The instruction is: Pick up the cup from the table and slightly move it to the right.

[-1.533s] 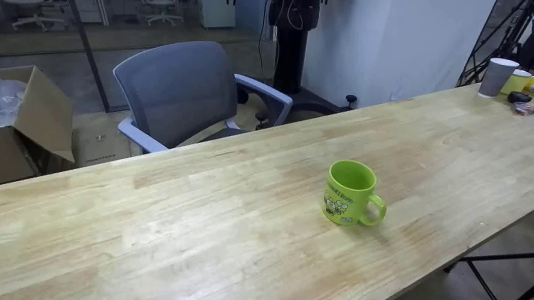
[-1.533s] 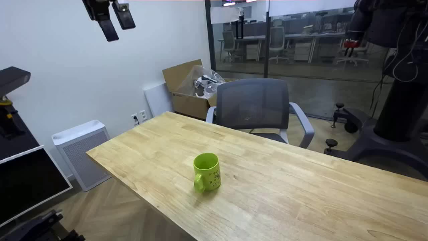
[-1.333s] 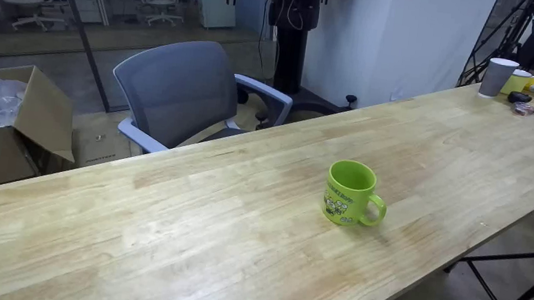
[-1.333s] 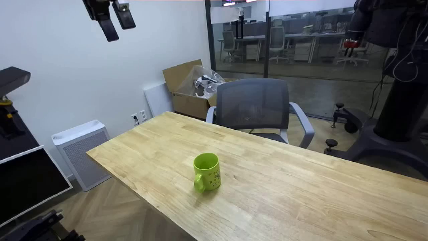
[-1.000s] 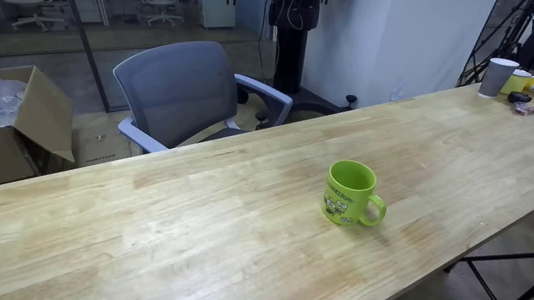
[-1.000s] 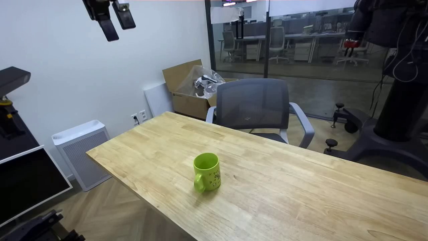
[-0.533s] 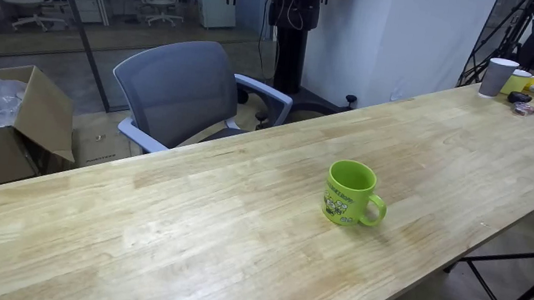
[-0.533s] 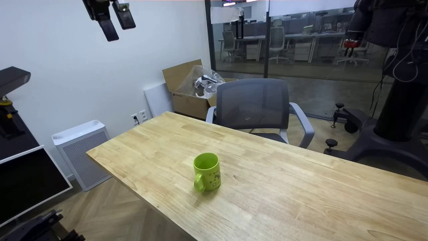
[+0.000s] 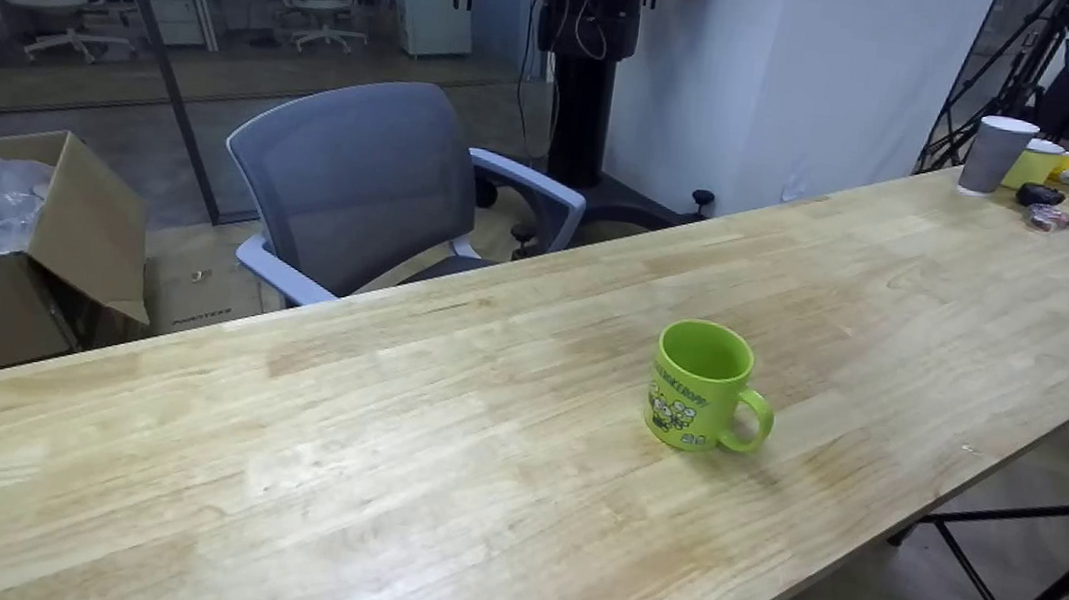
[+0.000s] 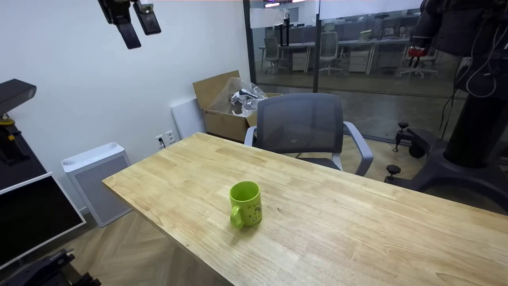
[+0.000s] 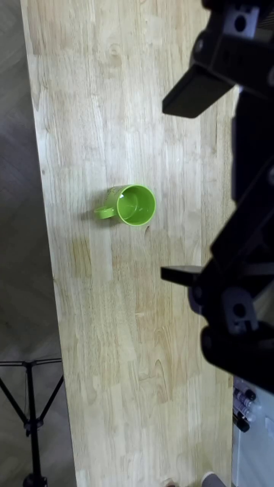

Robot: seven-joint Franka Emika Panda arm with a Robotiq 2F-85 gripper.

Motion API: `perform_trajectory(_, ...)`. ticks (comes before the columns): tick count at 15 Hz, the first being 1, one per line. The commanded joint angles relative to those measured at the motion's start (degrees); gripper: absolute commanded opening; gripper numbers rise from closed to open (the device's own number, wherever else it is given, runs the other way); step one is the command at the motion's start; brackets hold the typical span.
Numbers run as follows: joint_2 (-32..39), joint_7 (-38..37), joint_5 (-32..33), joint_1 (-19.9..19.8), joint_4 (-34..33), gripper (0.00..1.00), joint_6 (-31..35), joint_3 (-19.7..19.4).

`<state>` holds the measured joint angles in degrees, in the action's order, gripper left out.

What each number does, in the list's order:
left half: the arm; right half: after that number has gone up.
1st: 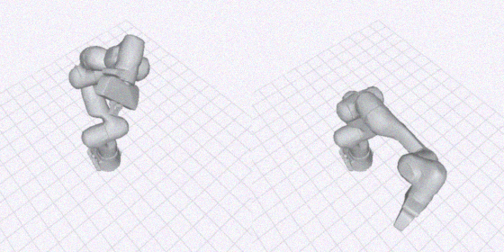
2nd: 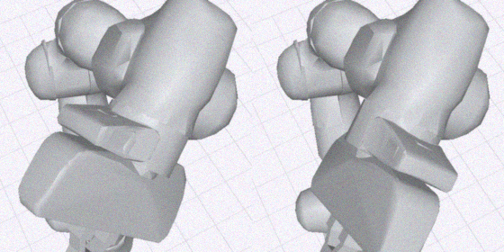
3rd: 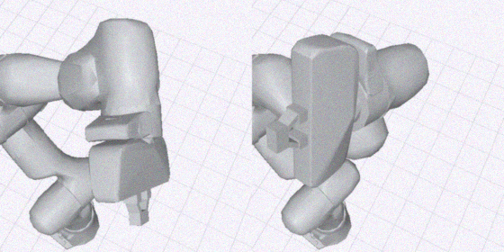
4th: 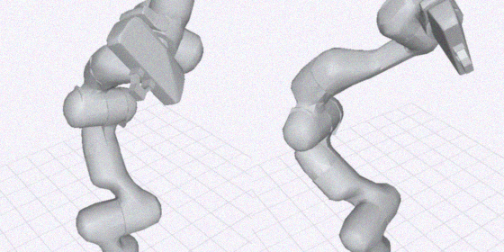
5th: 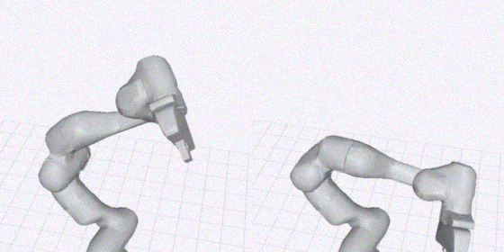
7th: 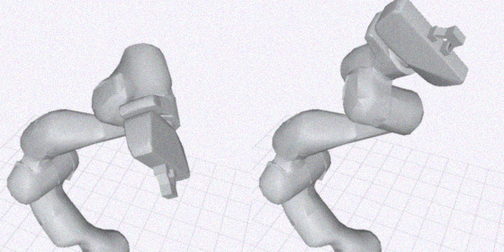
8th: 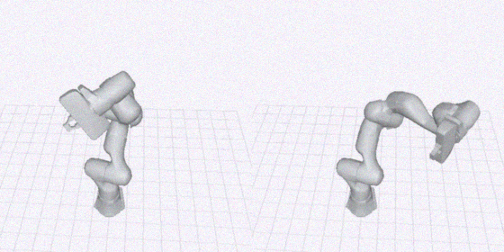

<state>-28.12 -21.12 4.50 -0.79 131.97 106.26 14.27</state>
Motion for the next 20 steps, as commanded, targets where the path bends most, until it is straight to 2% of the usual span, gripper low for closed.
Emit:
perform_trajectory(1, 0.21, -0.5, 0.57, 1.34, -0.17, 1.0, -0.22, -1.1)
perform_trajectory(4, 1.1, 0.23, 0.59, 1.69, -1.06, 1.0, 0.17, -1.33)
perform_trajectory(8, 5.62, 2.18, 2.92, 1.13, -2.58, 1.0, 8.81, -2.02)
perform_trajectory(11, 11.88, 3.57, 5.14, 0.57, -5.16, 1.0, 15.4, -2.99)
perform_trajectory(14, 19.61, 5.6, 4.4, 0.86, -8.87, 1.0, 19.62, -4.79)
perform_trajectory(20, 33.56, 5.65, 3.1, 2.03, -15.29, 1.0, 21.12, -7.56)
